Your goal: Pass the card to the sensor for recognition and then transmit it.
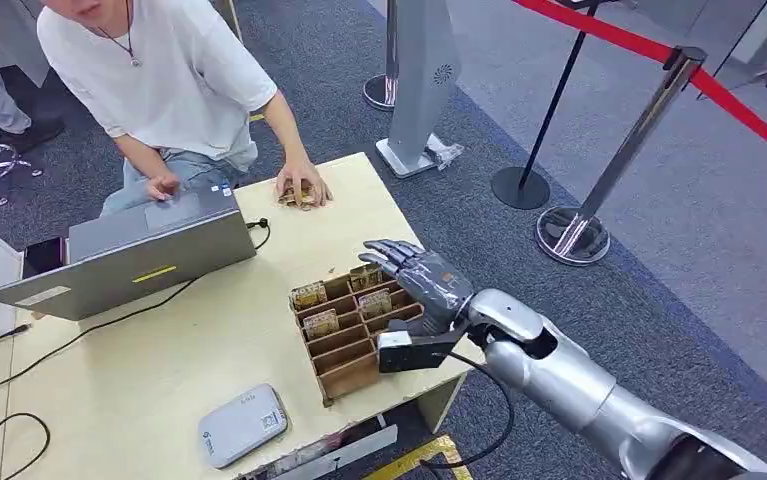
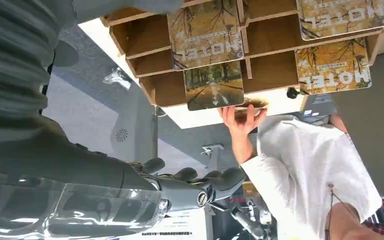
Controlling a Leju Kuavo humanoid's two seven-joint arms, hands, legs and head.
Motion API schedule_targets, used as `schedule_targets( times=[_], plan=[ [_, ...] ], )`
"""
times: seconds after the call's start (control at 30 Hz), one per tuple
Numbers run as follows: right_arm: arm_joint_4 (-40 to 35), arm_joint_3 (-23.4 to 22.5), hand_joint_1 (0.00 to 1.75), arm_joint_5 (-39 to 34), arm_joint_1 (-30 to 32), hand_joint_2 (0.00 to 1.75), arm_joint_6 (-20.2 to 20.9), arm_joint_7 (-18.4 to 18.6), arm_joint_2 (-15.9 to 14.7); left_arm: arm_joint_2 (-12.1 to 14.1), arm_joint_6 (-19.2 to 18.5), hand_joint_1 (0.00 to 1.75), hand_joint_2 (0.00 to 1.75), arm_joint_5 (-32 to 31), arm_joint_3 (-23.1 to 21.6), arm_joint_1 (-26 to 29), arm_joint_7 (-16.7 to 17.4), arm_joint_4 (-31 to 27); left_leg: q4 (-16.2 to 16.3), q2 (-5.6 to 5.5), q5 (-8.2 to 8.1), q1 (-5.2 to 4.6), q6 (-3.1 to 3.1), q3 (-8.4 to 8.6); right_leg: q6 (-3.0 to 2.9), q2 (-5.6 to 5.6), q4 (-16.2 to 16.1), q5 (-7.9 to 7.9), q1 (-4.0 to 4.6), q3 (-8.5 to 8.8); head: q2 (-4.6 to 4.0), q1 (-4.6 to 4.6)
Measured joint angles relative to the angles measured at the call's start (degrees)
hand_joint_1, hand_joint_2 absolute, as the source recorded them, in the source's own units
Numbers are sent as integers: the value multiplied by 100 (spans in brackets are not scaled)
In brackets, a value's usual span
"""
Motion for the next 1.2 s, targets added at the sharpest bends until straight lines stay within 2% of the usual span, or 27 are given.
schedule_targets(
  times=[0.07, 0.13, 0.17, 0.2, 0.23, 0.3, 0.73, 0.87, 1.2],
  plan=[
    [0, 7, 37, 9, 23, 175, -2, 17, 0, 0, -5, 0, 0, -2, 0, 0, 0, 0, 0, 0, 0, 0, 0, 0, 0, 0, 0, 0, 0, 0, 0, 0],
    [-2, 26, 52, 46, 39, 175, -7, 42, 0, 0, -7, 0, 0, -2, 0, -2, 9, 0, 0, 0, 0, 0, 0, 0, 0, 0, 0, 0, 0, 0, 0, 0],
    [-2, 37, 84, 55, 44, 175, -6, 52, 0, 0, -7, 0, 0, -2, 0, -2, 15, 0, 0, 0, 0, 0, 0, 0, 0, 0, 0, 0, 0, 0, 0, 0],
    [-2, 42, 96, 74, 46, 175, -7, 55, 2, 0, -7, 0, 0, -2, 0, -2, 17, 0, 0, 0, 0, 0, 0, 0, 0, 0, 0, 0, 0, 0, 0, 0],
    [-2, 44, 96, 74, 46, 175, -5, 59, 2, 0, -7, 0, 0, -2, 0, -2, 17, 0, 0, 0, 0, 0, 0, -1, 0, 0, 0, 0, 0, 0, 0, 0],
    [-2, 46, 70, 74, 46, 175, -2, 61, 2, 0, -7, 0, 0, 0, 0, -2, 17, 0, 0, 0, 0, 0, 0, -1, 0, 0, 0, 0, 0, 0, 0, 0],
    [127, 140, 68, 94, -71, 175, 63, 4, 22, 0, 2, 0, 0, 24, 0, -1, 15, 0, 0, -1, 0, 0, 0, -3, 0, -1, 0, 0, 0, 1, 0, 0],
    [221, 201, 79, 94, -183, 175, 98, -7, 35, 0, 2, 0, 0, 24, 2, -1, 15, 0, 0, 0, 0, 0, 0, -3, 0, -1, 0, 0, 0, 0, 0, 0],
    [629, 372, 70, 94, -489, 175, 116, -46, 140, -2, 9, 0, 0, 24, 2, 0, 15, 0, 0, -1, 0, 0, 0, -3, 1, -1, 1, 1, 0, 0, 0, 0]
  ],
)
